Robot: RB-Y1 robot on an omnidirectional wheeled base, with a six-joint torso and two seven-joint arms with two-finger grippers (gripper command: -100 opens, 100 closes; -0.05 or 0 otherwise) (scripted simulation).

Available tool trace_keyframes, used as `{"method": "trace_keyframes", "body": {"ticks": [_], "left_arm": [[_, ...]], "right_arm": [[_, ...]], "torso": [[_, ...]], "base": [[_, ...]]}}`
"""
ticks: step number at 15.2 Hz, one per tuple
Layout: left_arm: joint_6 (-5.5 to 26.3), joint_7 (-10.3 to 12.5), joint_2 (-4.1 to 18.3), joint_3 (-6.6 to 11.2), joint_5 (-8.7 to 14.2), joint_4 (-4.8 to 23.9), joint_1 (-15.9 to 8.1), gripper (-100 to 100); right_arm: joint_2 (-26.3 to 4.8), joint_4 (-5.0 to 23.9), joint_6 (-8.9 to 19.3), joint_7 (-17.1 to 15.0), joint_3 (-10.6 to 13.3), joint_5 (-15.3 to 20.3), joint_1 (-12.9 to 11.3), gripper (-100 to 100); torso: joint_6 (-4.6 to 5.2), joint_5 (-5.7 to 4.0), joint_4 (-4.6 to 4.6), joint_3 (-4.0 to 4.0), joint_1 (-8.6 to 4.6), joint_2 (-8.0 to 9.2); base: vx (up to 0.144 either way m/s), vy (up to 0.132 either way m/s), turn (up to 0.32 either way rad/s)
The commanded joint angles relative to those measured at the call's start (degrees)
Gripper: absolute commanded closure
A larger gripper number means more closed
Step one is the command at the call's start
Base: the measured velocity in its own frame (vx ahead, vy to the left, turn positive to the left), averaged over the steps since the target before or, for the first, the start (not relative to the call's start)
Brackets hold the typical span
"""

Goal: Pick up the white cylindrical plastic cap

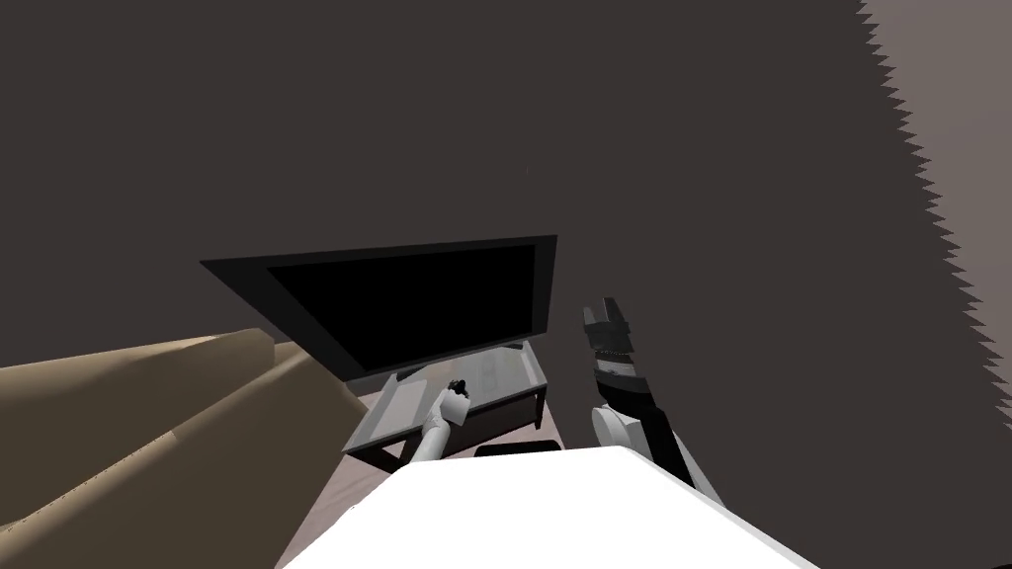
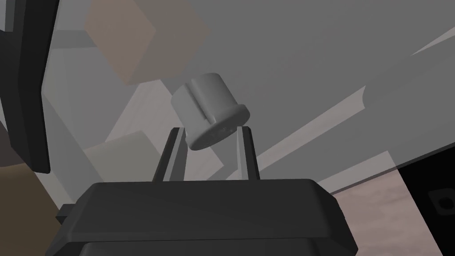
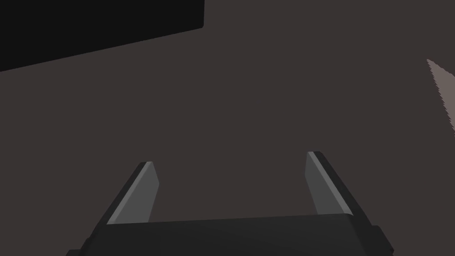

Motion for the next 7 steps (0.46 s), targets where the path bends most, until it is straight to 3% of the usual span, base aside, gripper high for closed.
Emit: {"method": "trace_keyframes", "body": {"ticks": [1, 6, 7], "left_arm": [[0.0, 0.0, 0.0, 0.0, 0.0, 0.0, 0.0, 100], [3.8, 0.6, -0.8, -0.59, -0.2, -1.2, -1.6, 100], [2.7, 0.3, -0.5, -0.44, 0.0, -0.9, -1.2, 100]], "right_arm": [[0.0, 0.0, 0.0, 0.0, 0.0, 0.0, 0.0, 0], [0.0, 0.0, 0.0, 0.0, 0.0, 0.0, 0.0, 0], [0.0, 0.0, 0.0, 0.0, 0.0, 0.0, 0.0, 0]], "torso": [[0.0, 0.0, 0.0, 0.0, 0.0, 0.0], [0.02, 0.02, 0.05, 0.07, 0.07, 0.09], [0.01, 0.02, 0.06, 0.08, 0.08, 0.11]], "base": [[0.0, 0.0, 0.0], [-0.016, 0.022, -0.064], [-0.011, 0.015, -0.043]]}}
